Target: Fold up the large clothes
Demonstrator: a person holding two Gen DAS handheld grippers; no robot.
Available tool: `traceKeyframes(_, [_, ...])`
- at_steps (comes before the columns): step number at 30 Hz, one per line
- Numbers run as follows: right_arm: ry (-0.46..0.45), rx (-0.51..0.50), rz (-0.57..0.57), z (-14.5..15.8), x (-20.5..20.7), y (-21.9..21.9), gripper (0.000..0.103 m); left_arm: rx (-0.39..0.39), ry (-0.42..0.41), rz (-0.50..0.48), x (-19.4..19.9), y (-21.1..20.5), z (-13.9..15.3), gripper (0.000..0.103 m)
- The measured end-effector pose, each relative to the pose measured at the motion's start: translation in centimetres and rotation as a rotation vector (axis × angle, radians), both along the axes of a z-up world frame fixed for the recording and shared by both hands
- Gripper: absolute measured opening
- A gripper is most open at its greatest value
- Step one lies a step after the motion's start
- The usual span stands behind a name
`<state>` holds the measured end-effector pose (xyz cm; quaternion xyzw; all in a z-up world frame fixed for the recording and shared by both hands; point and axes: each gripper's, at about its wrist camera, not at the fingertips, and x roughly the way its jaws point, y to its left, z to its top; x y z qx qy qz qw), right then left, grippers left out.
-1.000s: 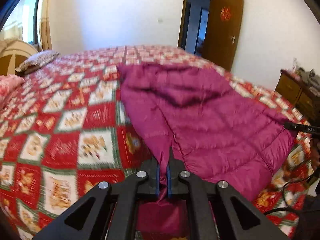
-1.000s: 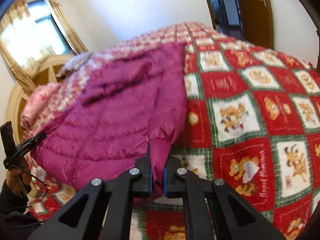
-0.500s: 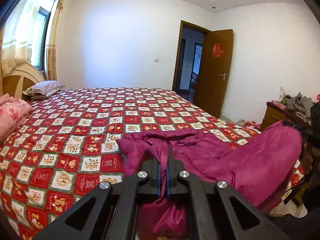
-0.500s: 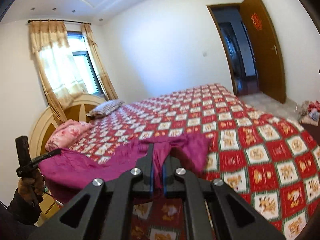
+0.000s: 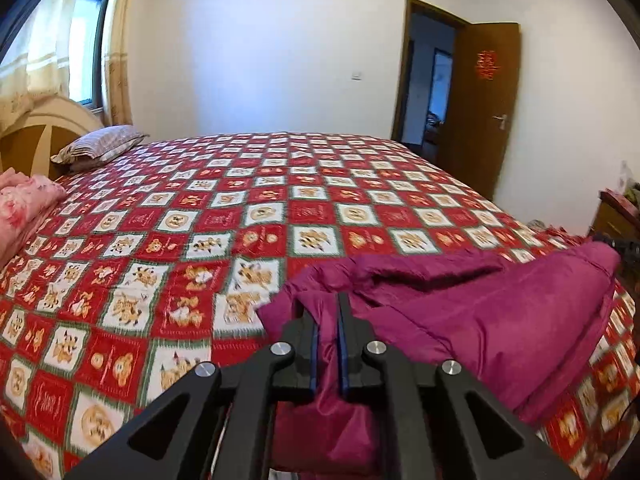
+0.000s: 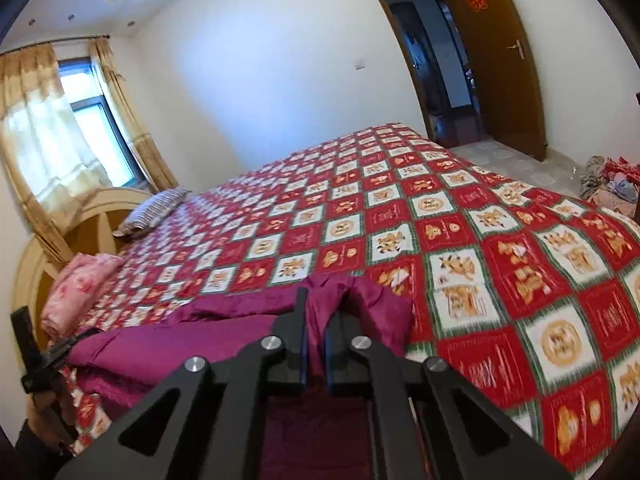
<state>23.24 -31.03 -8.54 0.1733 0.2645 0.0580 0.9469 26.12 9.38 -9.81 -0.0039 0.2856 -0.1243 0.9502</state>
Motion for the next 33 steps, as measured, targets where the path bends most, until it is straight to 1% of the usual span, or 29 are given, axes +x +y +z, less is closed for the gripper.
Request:
traceKeyframes(3, [0.019,-0.02,-0.017,-0.7,2.5,-0.1,0.008,-0.004,0.006,0.037,2.2,0.1,0.1,0.014])
traceKeyframes(4, [0.029,-0.02,-0.025,-1.1,3.3,-0.3,0.008,0.002,0.006,0.055,2.6,0.1,0.1,0.021])
traceKeyframes(5, [0.035,-0.018,-0.028,-1.4,3.7,-0.3,0.008,0.039,-0.008,0.11,3.1,0.2,0.0,0.027])
traceKeyframes(6, [0.042,-0.017,-0.034,-1.6,4.1,-0.5,0.008,0.067,-0.021,0.147,3.3,0.3,0.1,0.047])
traceKeyframes(7, [0.05,-0.016,-0.041,-2.0,4.5,-0.7,0.008,0.09,-0.032,0.181,3.5,0.4,0.1,0.072])
traceKeyframes(8, [0.063,-0.011,-0.047,-2.5,5.0,-0.7,0.008,0.093,-0.048,0.198,3.4,0.5,0.1,0.08])
traceKeyframes(9, [0.074,-0.015,-0.047,-3.0,5.6,-0.6,0.009,0.086,-0.079,0.215,3.2,0.9,0.1,0.085])
traceKeyframes(10, [0.085,-0.037,-0.049,-3.4,6.2,-0.3,0.01,0.086,-0.093,0.228,3.2,1.0,0.0,0.085])
traceKeyframes(11, [0.093,-0.072,-0.063,-3.7,7.0,0.0,0.013,0.102,-0.092,0.26,3.4,1.1,-0.1,0.085])
traceKeyframes(12, [0.098,-0.08,-0.076,-4.0,7.6,0.0,0.024,0.117,-0.088,0.295,3.7,1.2,-0.1,0.085])
traceKeyframes(13, [0.103,-0.071,-0.089,-4.2,8.2,-0.2,0.03,0.126,-0.087,0.325,3.9,1.2,-0.2,0.085])
traceKeyframes(15, [0.104,-0.051,-0.108,-4.4,9.1,-0.4,0.032,0.135,-0.095,0.377,3.8,1.2,0.1,0.085])
traceKeyframes(16, [0.102,-0.055,-0.121,-4.4,9.3,-0.2,0.037,0.14,-0.114,0.397,3.5,1.0,0.4,0.085])
traceKeyframes(17, [0.094,-0.065,-0.135,-4.2,9.2,0.2,0.051,0.149,-0.134,0.406,3.1,0.6,0.7,0.085])
traceKeyframes(18, [0.085,-0.073,-0.141,-4.1,9.1,0.5,0.06,0.172,-0.157,0.414,2.8,0.1,1.0,0.085])
traceKeyframes(19, [0.072,-0.078,-0.139,-3.9,8.7,1.0,0.072,0.196,-0.174,0.42,2.6,-0.5,1.2,0.085])
traceKeyframes(21, [0.049,-0.101,-0.132,-3.7,8.4,2.1,0.073,0.22,-0.186,0.395,2.5,-1.8,1.3,0.085])
traceKeyframes(23, [0.037,-0.13,-0.115,-3.6,8.3,3.5,0.073,0.237,-0.165,0.345,2.8,-3.4,1.0,0.085])
traceKeyframes(25, [0.036,-0.127,-0.079,-3.6,8.2,4.9,0.073,0.244,-0.142,0.289,3.3,-5.4,0.5,0.085])
traceKeyframes(28, [0.062,-0.141,0.0,-3.7,7.8,8.2,0.062,0.258,-0.133,0.234,3.6,-8.3,-0.4,0.085])
traceKeyframes(29, [0.065,-0.147,0.018,-3.9,7.6,9.2,0.062,0.26,-0.131,0.218,3.6,-9.1,-0.7,0.085])
traceKeyframes(31, [0.073,-0.165,0.069,-4.4,7.4,11.4,0.062,0.274,-0.122,0.207,4.1,-10.5,-1.6,0.086])
traceKeyframes(33, [0.092,-0.207,0.115,-5.4,7.8,13.6,0.062,0.299,-0.101,0.217,5.1,-11.3,-2.9,0.086])
